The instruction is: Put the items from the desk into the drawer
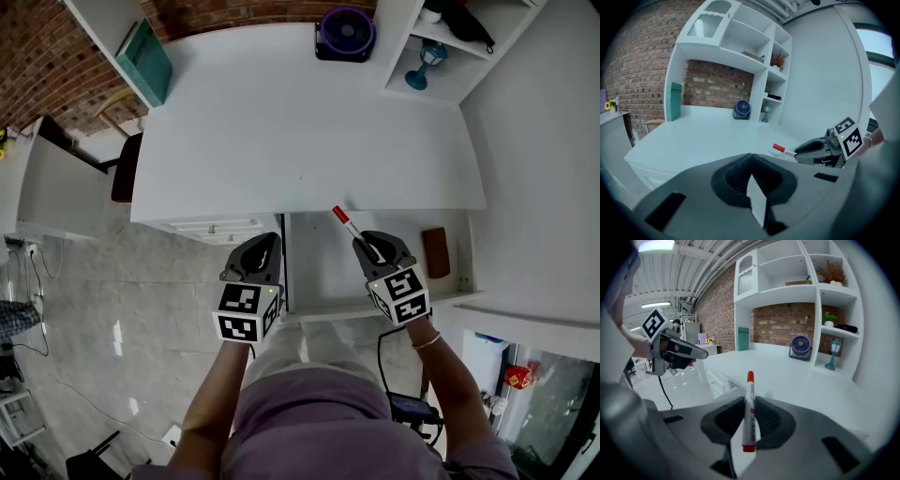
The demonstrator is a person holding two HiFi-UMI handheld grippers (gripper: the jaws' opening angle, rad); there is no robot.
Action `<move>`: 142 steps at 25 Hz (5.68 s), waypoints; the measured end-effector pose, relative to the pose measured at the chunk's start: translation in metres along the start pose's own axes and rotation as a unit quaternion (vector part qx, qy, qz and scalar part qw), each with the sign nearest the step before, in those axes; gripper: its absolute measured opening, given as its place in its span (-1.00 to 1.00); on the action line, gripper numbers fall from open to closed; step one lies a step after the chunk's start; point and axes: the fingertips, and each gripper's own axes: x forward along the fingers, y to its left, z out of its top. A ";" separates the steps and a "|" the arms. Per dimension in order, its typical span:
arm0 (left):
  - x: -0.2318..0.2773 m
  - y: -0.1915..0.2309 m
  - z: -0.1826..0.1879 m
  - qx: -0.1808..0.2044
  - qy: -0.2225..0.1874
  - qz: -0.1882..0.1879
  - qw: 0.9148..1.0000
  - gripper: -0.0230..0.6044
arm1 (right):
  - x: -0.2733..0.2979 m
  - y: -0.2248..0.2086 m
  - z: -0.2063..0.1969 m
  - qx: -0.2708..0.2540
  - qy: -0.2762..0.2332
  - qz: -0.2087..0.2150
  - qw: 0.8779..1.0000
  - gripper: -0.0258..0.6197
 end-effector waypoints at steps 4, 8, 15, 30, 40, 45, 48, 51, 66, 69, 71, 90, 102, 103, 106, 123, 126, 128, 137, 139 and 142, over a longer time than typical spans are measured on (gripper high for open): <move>-0.002 0.004 -0.004 -0.008 0.001 0.011 1.000 -0.93 | 0.008 0.008 -0.009 -0.029 0.018 0.026 0.999 -0.69; -0.005 0.010 -0.009 -0.019 0.004 0.026 0.999 -0.93 | 0.018 0.016 -0.017 -0.055 0.033 0.051 0.997 -0.69; -0.015 0.024 -0.016 -0.038 0.003 0.055 0.998 -0.93 | 0.037 0.032 -0.029 -0.095 0.058 0.092 0.990 -0.69; -0.028 0.043 -0.031 -0.062 0.009 0.098 0.993 -0.93 | 0.071 0.037 -0.066 -0.122 0.118 0.121 0.978 -0.69; -0.026 0.052 -0.036 -0.082 0.014 0.116 0.990 -0.93 | 0.096 0.031 -0.089 -0.103 0.147 0.119 0.977 -0.69; -0.022 0.054 -0.039 -0.081 0.019 0.119 0.989 -0.93 | 0.105 0.030 -0.098 -0.109 0.164 0.120 0.973 -0.69; -0.020 0.054 -0.040 -0.082 0.022 0.120 0.989 -0.93 | 0.110 0.030 -0.102 -0.112 0.171 0.123 0.971 -0.69; -0.020 0.055 -0.040 -0.084 0.025 0.123 0.989 -0.93 | 0.114 0.031 -0.107 -0.117 0.180 0.126 0.969 -0.69; -0.014 0.061 -0.047 -0.093 0.031 0.128 0.987 -0.93 | 0.126 0.029 -0.127 -0.118 0.217 0.130 0.960 -0.69; -0.014 0.063 -0.048 -0.097 0.032 0.128 0.986 -0.93 | 0.127 0.030 -0.129 -0.119 0.221 0.130 0.959 -0.69; -0.014 0.064 -0.049 -0.099 0.033 0.128 0.986 -0.93 | 0.128 0.030 -0.130 -0.120 0.224 0.130 0.958 -0.69; -0.012 0.070 -0.055 -0.106 0.042 0.133 0.985 -0.93 | 0.131 0.028 -0.140 -0.132 0.241 0.131 0.953 -0.67; -0.014 0.069 -0.052 -0.097 0.041 0.129 0.986 -0.93 | 0.130 0.022 -0.133 -0.122 0.228 0.111 0.960 -0.67; -0.015 0.069 -0.052 -0.096 0.040 0.129 0.986 -0.93 | 0.129 0.022 -0.132 -0.118 0.225 0.110 0.961 -0.67; -0.015 0.067 -0.050 -0.094 0.038 0.124 0.987 -0.93 | 0.124 0.023 -0.126 -0.111 0.218 0.108 0.964 -0.67; -0.010 0.040 -0.036 -0.059 0.027 0.071 0.995 -0.93 | 0.069 0.021 -0.046 -0.017 0.082 0.054 0.995 -0.76; -0.010 0.035 -0.034 -0.053 0.025 0.061 0.996 -0.93 | 0.057 0.019 -0.031 0.015 0.055 0.046 0.997 -0.77; -0.009 0.033 -0.031 -0.047 0.024 0.055 0.997 -0.93 | 0.049 0.018 -0.021 0.034 0.039 0.041 0.998 -0.77; -0.008 0.026 -0.020 -0.024 0.015 0.032 0.999 -0.93 | 0.014 0.017 0.011 0.078 -0.024 0.012 0.997 -0.78; -0.008 0.024 -0.018 -0.020 0.013 0.027 0.999 -0.93 | 0.005 0.016 0.018 0.088 -0.038 0.002 0.995 -0.79; -0.009 0.020 -0.015 -0.015 0.010 0.018 1.000 -0.93 | -0.007 0.013 0.027 0.101 -0.056 -0.013 0.993 -0.81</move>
